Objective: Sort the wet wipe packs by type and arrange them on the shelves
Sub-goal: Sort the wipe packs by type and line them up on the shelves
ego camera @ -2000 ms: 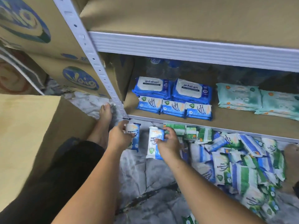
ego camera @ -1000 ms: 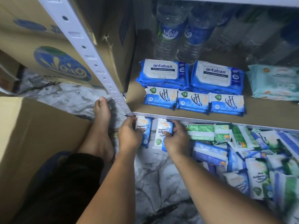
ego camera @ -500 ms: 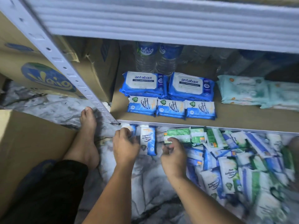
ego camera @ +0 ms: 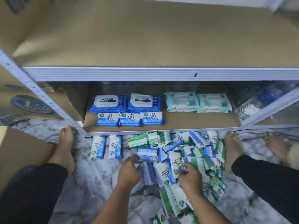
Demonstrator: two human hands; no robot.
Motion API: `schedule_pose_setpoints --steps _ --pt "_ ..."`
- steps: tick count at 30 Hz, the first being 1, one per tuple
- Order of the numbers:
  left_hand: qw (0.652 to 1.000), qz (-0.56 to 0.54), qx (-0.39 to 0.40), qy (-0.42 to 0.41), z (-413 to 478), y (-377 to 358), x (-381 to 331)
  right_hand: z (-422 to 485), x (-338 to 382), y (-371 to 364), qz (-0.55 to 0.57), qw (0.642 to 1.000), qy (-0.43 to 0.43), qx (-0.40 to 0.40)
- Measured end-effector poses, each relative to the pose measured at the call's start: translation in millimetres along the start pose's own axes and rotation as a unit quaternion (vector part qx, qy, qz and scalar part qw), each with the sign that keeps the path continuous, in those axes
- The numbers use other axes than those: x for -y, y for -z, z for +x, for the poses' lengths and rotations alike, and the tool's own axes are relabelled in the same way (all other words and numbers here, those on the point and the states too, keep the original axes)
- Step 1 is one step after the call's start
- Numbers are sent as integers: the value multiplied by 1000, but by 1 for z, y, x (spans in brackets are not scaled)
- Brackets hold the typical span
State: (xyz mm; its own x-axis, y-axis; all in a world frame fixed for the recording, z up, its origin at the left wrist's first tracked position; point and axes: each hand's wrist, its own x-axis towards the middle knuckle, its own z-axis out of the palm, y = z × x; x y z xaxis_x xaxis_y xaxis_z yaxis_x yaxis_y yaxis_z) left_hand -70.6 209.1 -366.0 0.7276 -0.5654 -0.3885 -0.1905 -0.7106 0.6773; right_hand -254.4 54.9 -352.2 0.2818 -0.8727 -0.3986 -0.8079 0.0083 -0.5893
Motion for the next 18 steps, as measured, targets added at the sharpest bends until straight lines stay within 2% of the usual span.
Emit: schedule_pose_setpoints --steps 4,11,18 --pt "999 27 33 6 -14 -9 -9 1 -1 6 -49 998 -16 27" --pt "996 78 47 -11 -1 -23 -11 22 0 12 -257 966 28 -22" --pt "980 175 80 -54 51 -43 -15 53 -8 3 -330 942 40 -38"
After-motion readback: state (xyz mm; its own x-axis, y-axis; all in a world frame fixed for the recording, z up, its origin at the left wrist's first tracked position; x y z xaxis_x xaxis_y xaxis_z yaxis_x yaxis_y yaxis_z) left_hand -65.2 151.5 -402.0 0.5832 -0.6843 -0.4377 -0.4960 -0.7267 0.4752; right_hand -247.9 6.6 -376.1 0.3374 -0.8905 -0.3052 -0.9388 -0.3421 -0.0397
